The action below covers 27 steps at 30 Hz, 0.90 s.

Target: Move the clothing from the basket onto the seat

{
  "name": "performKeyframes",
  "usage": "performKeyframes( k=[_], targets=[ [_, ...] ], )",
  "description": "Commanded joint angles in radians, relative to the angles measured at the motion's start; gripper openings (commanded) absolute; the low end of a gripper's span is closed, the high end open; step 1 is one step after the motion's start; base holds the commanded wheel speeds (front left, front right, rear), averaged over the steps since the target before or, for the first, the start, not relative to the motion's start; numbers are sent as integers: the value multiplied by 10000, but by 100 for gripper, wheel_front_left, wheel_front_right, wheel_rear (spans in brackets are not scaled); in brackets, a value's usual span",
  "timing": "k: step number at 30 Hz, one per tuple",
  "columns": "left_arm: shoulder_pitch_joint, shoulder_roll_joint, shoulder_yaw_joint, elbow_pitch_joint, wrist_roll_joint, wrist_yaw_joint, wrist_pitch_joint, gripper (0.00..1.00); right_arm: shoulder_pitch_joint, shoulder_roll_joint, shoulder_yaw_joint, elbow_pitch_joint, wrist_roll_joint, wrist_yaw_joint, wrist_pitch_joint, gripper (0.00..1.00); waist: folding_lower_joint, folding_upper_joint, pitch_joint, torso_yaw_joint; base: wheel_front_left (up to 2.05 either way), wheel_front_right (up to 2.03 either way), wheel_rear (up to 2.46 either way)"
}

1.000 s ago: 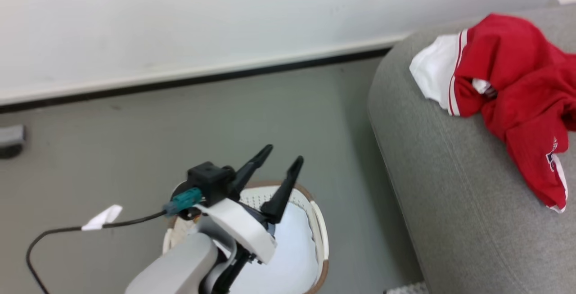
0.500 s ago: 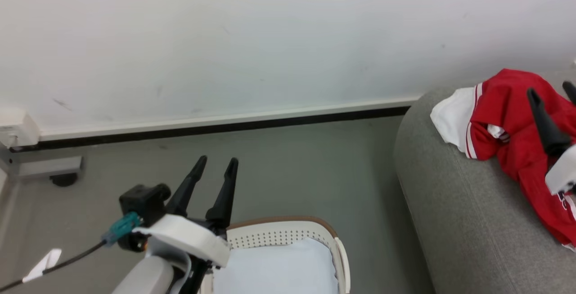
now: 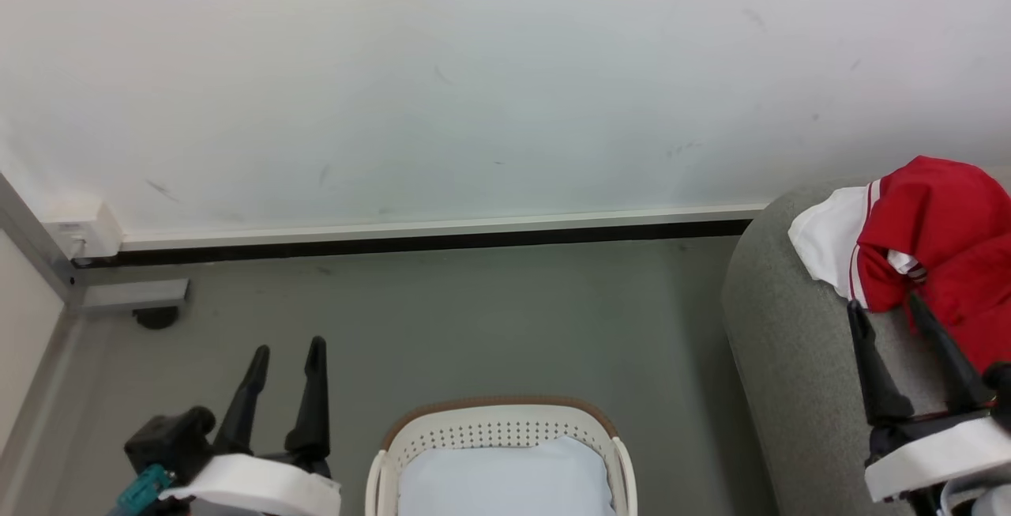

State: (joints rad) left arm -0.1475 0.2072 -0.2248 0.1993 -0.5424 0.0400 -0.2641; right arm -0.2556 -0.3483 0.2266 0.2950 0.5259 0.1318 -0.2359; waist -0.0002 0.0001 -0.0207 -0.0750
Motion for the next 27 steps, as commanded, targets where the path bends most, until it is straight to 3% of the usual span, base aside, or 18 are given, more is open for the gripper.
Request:
performKeyframes(
  k=[1, 10, 27],
  targets=[
    [309, -185, 451, -41, 402, -228, -3, 100, 462, 355, -130, -64, -98, -23, -158, 100, 2, -1, -30, 35, 0, 0, 0],
    [1072, -942, 1709, 401, 1956, -1070, -3, 100, 1652, 1468, -532, -562, -1153, -23, -289, 100, 2, -1, -162, -107, 0, 0, 0],
    [1075, -1475, 2406, 830, 3265, -1624, -3, 100, 1692, 1940, -595, -456, -1600, -23, -295, 100, 2, -1, -86, -172, 0, 0, 0]
  ],
)
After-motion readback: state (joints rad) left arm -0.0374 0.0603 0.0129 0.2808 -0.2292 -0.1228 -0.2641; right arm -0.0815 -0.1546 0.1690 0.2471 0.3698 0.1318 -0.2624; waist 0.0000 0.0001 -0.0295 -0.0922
